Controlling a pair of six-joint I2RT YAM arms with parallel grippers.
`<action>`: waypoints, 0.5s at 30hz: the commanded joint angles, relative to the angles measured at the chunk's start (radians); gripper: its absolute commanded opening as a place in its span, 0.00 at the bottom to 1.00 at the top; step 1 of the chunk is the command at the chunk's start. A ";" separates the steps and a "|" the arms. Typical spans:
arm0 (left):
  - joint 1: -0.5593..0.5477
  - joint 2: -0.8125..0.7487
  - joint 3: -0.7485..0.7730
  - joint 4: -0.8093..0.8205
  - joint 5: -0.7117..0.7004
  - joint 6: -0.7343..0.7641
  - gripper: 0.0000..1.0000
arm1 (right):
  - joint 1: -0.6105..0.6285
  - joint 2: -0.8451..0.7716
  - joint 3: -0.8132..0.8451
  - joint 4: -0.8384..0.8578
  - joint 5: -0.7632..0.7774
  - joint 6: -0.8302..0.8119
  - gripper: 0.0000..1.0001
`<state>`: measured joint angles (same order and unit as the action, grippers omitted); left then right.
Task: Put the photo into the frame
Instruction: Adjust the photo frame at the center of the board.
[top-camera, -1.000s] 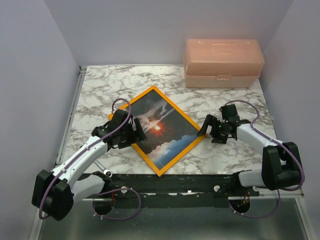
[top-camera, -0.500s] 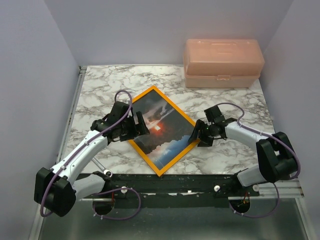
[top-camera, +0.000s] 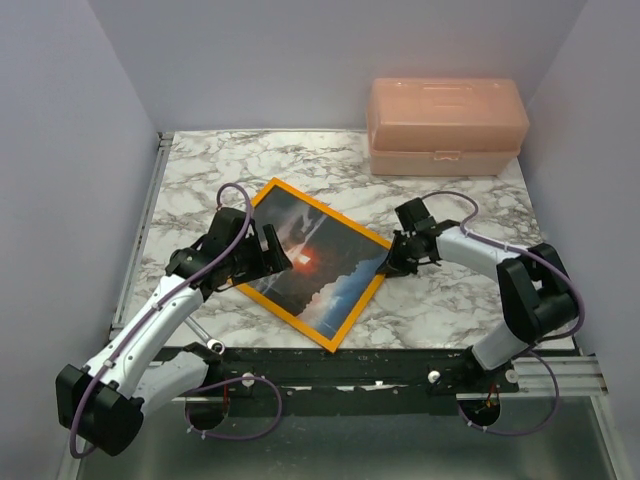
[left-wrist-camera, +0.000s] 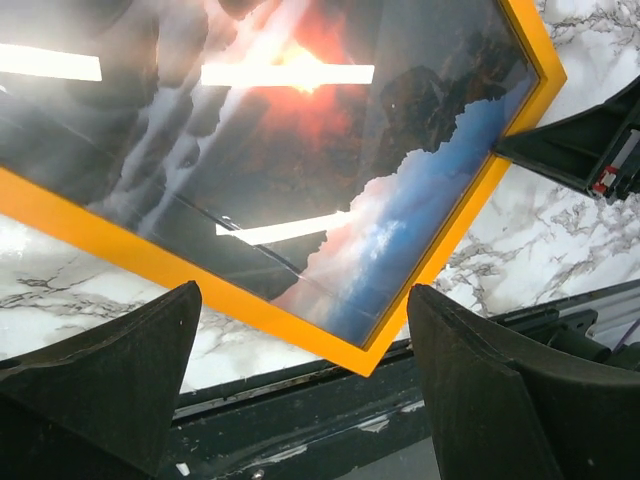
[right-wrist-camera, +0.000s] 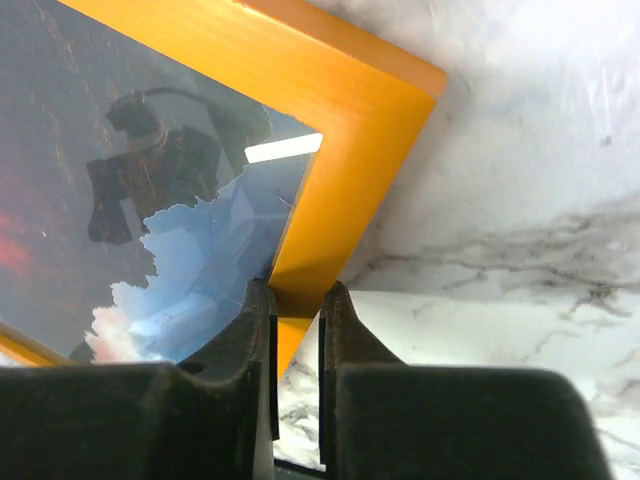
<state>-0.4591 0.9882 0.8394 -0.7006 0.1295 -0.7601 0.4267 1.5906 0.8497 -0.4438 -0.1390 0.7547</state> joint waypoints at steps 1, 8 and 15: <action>0.005 -0.020 0.030 -0.045 -0.062 0.018 0.85 | 0.006 0.107 0.031 -0.112 0.335 -0.191 0.06; 0.015 -0.008 0.015 -0.066 -0.090 0.048 0.85 | -0.022 0.170 0.161 -0.175 0.450 -0.321 0.01; 0.083 0.017 -0.008 -0.079 -0.122 0.108 0.88 | -0.040 0.190 0.203 -0.169 0.491 -0.431 0.00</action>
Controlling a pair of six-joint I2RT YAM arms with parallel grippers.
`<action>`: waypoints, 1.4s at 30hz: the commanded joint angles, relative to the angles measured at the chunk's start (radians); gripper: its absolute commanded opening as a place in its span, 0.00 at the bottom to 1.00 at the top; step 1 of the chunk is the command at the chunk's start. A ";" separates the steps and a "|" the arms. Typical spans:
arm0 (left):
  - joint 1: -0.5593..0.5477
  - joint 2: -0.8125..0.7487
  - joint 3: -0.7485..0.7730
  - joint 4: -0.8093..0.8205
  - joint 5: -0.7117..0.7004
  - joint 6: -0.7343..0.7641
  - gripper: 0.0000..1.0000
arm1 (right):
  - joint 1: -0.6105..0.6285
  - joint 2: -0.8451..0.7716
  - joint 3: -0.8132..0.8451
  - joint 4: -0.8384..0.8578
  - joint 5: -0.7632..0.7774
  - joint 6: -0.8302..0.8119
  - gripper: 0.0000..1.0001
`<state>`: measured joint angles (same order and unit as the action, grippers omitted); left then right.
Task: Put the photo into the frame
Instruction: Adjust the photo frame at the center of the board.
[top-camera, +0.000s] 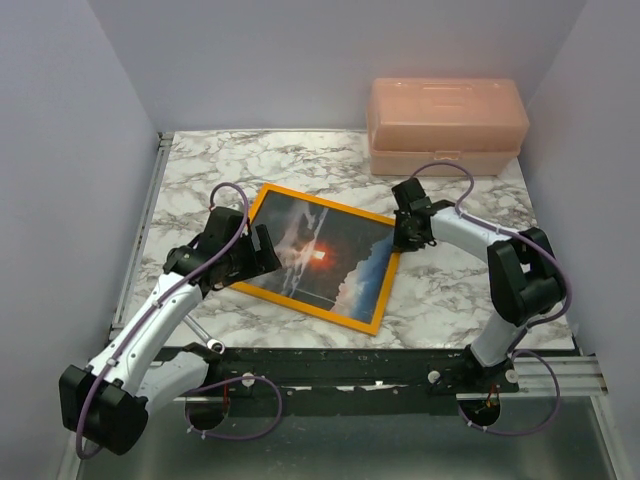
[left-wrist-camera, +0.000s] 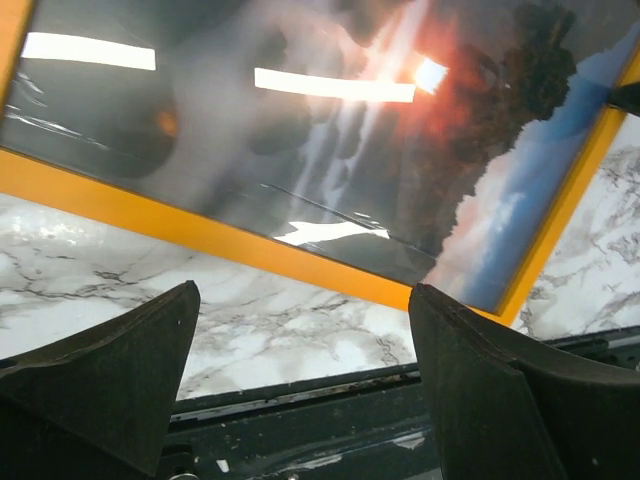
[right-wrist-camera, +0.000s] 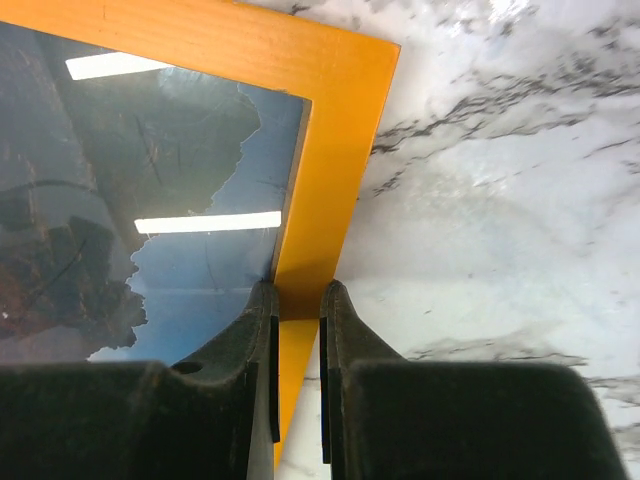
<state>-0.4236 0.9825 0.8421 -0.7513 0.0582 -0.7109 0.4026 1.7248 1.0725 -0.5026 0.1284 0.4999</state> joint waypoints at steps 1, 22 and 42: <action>0.063 0.035 -0.009 -0.028 -0.050 0.069 0.90 | -0.019 0.055 -0.015 -0.109 0.233 -0.176 0.01; 0.249 0.579 0.222 -0.016 -0.173 0.233 0.99 | -0.049 -0.181 -0.113 -0.098 -0.314 0.054 0.84; 0.265 0.680 0.198 0.019 0.136 0.274 0.97 | -0.049 -0.066 -0.171 0.041 -0.559 0.129 0.85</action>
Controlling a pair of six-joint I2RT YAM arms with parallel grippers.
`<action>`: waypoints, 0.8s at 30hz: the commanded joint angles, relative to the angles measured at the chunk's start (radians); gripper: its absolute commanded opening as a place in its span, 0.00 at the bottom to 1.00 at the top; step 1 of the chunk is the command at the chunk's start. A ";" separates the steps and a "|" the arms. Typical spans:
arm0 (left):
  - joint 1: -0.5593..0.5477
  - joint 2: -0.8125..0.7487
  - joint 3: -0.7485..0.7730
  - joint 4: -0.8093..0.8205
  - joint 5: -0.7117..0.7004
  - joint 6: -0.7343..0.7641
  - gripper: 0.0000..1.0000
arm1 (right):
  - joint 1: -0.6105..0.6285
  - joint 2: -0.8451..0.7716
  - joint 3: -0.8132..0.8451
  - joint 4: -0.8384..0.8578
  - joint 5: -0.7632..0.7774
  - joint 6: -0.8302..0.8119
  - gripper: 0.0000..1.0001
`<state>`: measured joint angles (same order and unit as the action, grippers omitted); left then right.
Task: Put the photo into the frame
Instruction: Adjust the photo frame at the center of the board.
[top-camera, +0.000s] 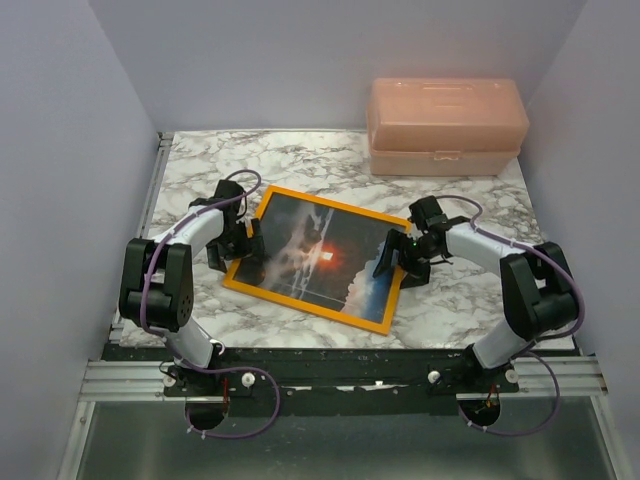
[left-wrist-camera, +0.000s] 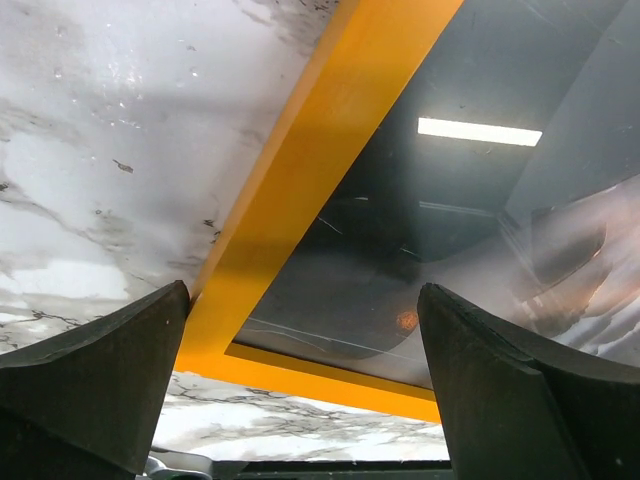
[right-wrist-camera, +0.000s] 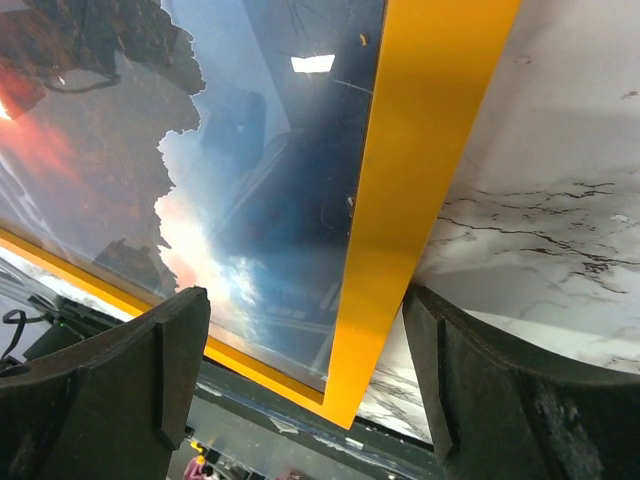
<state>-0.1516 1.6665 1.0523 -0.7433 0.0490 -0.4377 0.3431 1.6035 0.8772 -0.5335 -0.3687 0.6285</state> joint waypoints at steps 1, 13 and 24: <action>-0.011 -0.012 -0.021 0.012 0.172 0.002 0.97 | 0.011 0.064 0.038 0.070 -0.063 -0.007 0.85; -0.127 -0.296 -0.331 0.092 0.359 -0.111 0.92 | 0.011 0.331 0.391 -0.070 -0.040 -0.142 0.85; -0.605 -0.437 -0.436 0.230 0.384 -0.460 0.92 | 0.011 0.490 0.625 -0.122 0.037 -0.191 0.85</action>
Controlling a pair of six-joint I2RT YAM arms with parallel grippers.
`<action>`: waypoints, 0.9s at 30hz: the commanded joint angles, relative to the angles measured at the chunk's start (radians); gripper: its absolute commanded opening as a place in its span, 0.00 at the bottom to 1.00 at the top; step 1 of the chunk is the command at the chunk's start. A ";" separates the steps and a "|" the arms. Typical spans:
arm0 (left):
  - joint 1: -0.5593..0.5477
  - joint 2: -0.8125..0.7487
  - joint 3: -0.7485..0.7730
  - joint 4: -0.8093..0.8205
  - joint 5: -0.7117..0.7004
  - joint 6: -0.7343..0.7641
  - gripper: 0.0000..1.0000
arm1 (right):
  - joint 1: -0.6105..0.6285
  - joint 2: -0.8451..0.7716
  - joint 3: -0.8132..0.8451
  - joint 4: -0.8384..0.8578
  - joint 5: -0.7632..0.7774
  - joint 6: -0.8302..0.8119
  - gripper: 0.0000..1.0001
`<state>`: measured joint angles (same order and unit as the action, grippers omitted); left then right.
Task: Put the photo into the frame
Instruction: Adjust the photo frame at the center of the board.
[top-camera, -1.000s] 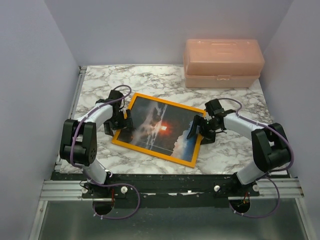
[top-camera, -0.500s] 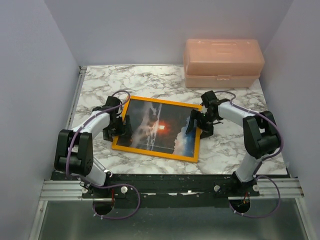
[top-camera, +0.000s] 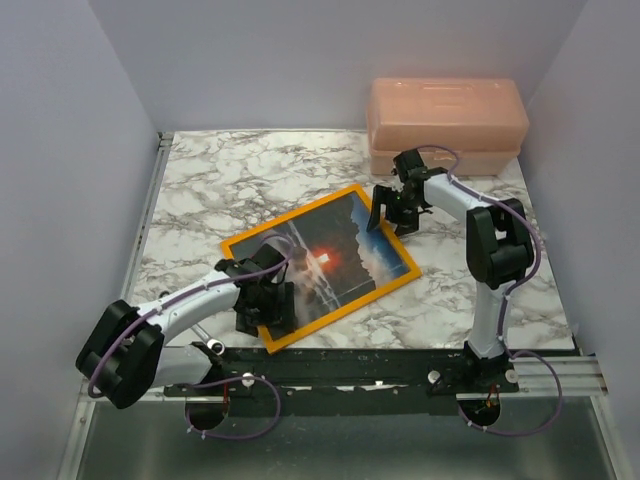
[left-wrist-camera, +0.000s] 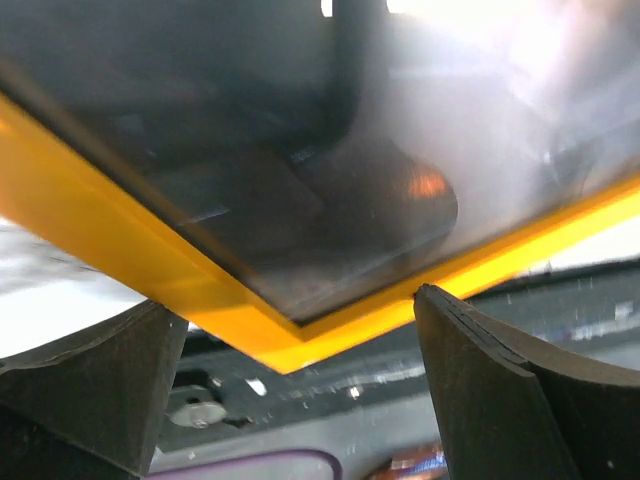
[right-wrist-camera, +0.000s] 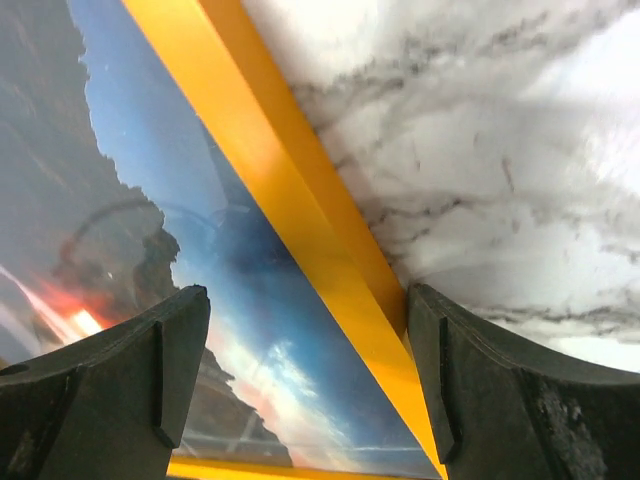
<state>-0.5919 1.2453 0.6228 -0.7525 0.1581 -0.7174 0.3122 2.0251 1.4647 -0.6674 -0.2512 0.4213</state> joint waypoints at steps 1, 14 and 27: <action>-0.194 -0.011 0.007 0.248 0.272 -0.199 0.92 | 0.042 0.075 0.045 0.014 -0.073 0.016 0.85; -0.362 0.134 0.154 0.317 0.304 -0.232 0.98 | 0.042 0.045 0.115 -0.060 0.141 -0.035 1.00; -0.307 -0.136 0.041 0.495 0.508 -0.175 0.99 | 0.031 -0.255 -0.098 -0.076 0.166 0.044 1.00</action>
<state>-0.9440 1.1976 0.6762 -0.3645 0.5976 -0.9207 0.3344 1.8999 1.4616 -0.7052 -0.0738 0.4023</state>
